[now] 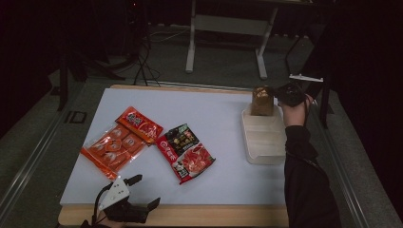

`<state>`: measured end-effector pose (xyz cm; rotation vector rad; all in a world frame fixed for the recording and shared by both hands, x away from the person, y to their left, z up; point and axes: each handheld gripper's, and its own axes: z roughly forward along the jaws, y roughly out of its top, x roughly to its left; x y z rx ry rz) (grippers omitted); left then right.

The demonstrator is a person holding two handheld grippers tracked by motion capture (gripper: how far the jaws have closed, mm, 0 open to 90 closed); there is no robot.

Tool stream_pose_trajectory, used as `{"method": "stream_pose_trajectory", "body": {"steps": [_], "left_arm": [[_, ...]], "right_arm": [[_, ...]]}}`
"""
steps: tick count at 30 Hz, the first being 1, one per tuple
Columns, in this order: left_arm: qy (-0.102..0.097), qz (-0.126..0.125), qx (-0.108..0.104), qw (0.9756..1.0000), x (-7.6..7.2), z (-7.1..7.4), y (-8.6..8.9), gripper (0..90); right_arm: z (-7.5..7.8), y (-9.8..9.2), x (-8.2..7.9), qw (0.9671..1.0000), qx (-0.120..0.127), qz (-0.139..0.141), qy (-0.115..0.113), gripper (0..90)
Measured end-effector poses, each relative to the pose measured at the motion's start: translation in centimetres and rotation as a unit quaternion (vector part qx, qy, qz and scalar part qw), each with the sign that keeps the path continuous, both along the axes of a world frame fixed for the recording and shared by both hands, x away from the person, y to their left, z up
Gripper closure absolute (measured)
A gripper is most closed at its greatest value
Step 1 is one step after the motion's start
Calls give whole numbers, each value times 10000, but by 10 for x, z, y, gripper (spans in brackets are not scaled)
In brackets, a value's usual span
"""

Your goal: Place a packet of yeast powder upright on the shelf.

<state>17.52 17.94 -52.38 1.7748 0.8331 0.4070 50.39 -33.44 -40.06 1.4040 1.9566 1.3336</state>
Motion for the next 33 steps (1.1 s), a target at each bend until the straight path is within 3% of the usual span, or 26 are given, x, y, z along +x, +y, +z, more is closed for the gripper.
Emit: {"method": "stream_pose_trajectory", "body": {"steps": [5, 7, 9, 13, 19, 20, 23, 27, 33], "left_arm": [[-2, -19, 3, 10000, 0, 0, -1, 20], [-3, -14, -1, 10000, 0, 0, -2, 20], [-154, 20, 31, 9999, -1, 0, -2, 20], [-190, 47, 63, 9998, 0, 1, -1, 21], [-7, 224, -98, 9997, 1, 4, 0, 20], [-19, 220, -253, 9994, 1, 6, 1, 21], [11, 191, -417, 9989, 3, 8, 1, 21], [28, 65, -395, 9992, 5, 10, -6, 20], [330, -108, -367, 9987, 13, 11, -15, 21]], "right_arm": [[5, -1, -5, 9999, 21, -55, -87, 701], [13, -3, -11, 9997, 76, -55, -230, 612], [19, -3, -17, 9994, 84, -51, -338, 569], [25, 1, -33, 9988, 5, 64, -493, 548], [33, 3, -60, 9978, 74, 158, -642, 415], [34, 3, -65, 9973, 77, 162, -716, 391], [36, 5, -81, 9961, 141, 251, -835, 322], [30, 11, -103, 9953, 163, 382, -873, 217], [19, 16, -134, 9932, 411, 631, -891, 135]]}}
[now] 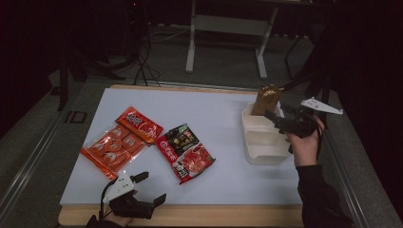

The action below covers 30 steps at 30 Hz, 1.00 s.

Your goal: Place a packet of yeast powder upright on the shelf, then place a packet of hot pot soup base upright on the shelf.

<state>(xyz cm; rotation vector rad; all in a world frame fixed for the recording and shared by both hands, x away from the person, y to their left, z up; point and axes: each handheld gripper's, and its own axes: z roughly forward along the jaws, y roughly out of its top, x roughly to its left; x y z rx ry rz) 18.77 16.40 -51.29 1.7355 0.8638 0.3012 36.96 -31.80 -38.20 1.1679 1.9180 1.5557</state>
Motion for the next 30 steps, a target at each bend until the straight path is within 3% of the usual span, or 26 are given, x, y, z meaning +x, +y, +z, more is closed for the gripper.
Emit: {"method": "stream_pose_trajectory", "body": {"steps": [2, 7, 13, 16, 23, 27, 30], "left_arm": [[41, -2, 44, 10000, 3, 1, -2, 21], [82, 29, 146, 9999, 11, 4, -3, 21], [129, 51, 237, 9996, 16, 5, -4, 21], [153, -3, 266, 9995, 20, 8, -5, 21], [146, -238, 361, 9990, 28, 15, -15, 26], [190, -321, 357, 9987, 35, 16, -21, 26], [227, -351, 370, 9984, 41, 16, -26, 27]], "right_arm": [[-4, 1, -11, 9998, 133, 135, 23, 126], [-18, 1, -37, 9996, 196, 205, -17, 133], [-29, 9, -58, 9988, -57, 483, 81, 139], [-32, 11, -64, 9981, -33, 599, 111, 139], [-33, 19, -95, 9961, -93, 876, -48, 144], [-37, 20, -106, 9961, -121, 862, -133, 147], [-40, 19, -109, 9962, -276, 795, -219, 147]]}}
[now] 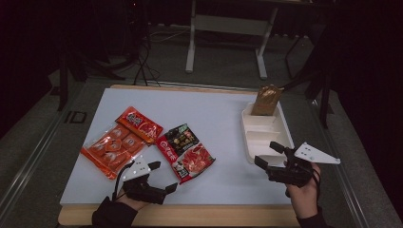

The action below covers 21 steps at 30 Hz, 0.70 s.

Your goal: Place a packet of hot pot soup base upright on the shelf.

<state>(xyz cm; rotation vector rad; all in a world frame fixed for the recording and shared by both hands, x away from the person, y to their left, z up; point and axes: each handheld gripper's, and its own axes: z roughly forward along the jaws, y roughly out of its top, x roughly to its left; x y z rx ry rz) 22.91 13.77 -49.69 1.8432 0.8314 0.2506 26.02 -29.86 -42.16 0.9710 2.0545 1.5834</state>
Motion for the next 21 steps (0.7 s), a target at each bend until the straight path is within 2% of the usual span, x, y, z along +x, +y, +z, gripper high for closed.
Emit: {"method": "stream_pose_trajectory", "body": {"steps": [3, 5, 7, 12, 14, 17, 18, 19, 20, 21], "left_arm": [[70, -62, 13, 10000, 6, 2, -6, 51], [167, -146, 5, 9998, 11, 3, -10, 56], [185, -137, 16, 9997, 15, 4, -14, 118], [269, -229, 43, 9994, 28, 8, -27, 150], [266, -208, 94, 9994, 33, 9, -32, 160], [307, -157, 59, 9994, 38, 8, -40, 202], [314, -209, 57, 9993, 40, 8, -42, 229], [295, -222, 86, 9993, 41, 8, -44, 292], [286, -245, 96, 9992, 42, 8, -46, 292], [304, -290, 100, 9991, 44, 8, -48, 329]], "right_arm": [[-2, -1, 0, 10000, 92, -20, 32, 149], [-2, -1, -1, 9999, 103, 18, -34, 149], [-3, -1, 0, 9999, 88, 47, -108, 149], [-7, -1, 3, 9998, 159, 98, -89, 149], [-10, -2, 3, 9998, 143, 93, -44, 149], [-13, -2, 2, 9999, 126, 111, -23, 150], [-13, -2, 2, 9998, 133, 149, -14, 157], [-14, -2, -1, 9992, 234, 318, 49, 171], [-14, -2, -1, 9992, 234, 318, 49, 171], [-14, -2, -2, 9991, 250, 338, 48, 171]]}}
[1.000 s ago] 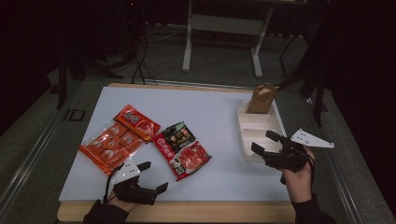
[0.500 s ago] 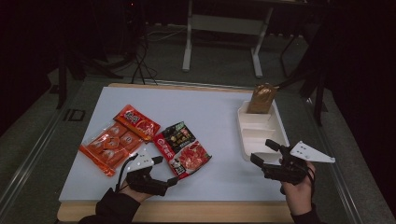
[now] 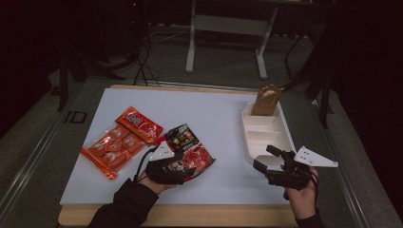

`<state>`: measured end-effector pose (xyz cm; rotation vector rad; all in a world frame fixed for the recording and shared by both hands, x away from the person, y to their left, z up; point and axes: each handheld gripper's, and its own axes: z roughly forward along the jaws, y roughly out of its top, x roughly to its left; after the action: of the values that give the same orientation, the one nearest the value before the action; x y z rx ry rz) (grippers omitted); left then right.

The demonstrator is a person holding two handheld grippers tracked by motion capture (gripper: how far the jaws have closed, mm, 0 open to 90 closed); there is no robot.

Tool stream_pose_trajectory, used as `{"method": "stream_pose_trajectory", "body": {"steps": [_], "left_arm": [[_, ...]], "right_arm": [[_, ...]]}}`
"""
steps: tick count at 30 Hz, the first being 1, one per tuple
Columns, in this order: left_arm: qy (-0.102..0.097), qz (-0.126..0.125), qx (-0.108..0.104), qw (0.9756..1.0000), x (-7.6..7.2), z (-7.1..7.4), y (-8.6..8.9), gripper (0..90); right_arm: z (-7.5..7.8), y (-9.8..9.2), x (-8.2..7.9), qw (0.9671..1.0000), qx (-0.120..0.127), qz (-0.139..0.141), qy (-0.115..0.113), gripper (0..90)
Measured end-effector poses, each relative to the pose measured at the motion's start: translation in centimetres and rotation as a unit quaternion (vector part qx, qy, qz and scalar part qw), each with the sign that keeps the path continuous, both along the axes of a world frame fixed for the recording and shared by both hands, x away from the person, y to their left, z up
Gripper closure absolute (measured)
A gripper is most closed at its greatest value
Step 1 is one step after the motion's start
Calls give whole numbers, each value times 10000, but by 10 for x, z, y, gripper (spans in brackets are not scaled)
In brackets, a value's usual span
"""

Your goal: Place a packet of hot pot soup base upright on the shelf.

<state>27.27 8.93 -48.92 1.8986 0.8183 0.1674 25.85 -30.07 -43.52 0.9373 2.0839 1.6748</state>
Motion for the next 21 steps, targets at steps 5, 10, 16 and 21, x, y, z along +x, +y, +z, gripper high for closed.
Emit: {"method": "stream_pose_trajectory", "body": {"steps": [5, 10, 16, 21], "left_arm": [[174, 13, 1, 9998, 13, 0, -13, 480], [241, 144, 214, 9994, 24, -1, -23, 650], [312, 37, 632, 9975, 36, -7, -39, 782], [315, -115, 883, 9955, 46, -8, -56, 882]], "right_arm": [[3, -1, -6, 9997, -15, -11, -259, 162], [5, -6, -11, 9993, 55, -99, -362, 155], [3, -5, -11, 9994, -52, -96, -338, 155], [-1, -2, -9, 9995, -110, -24, -305, 155]]}}
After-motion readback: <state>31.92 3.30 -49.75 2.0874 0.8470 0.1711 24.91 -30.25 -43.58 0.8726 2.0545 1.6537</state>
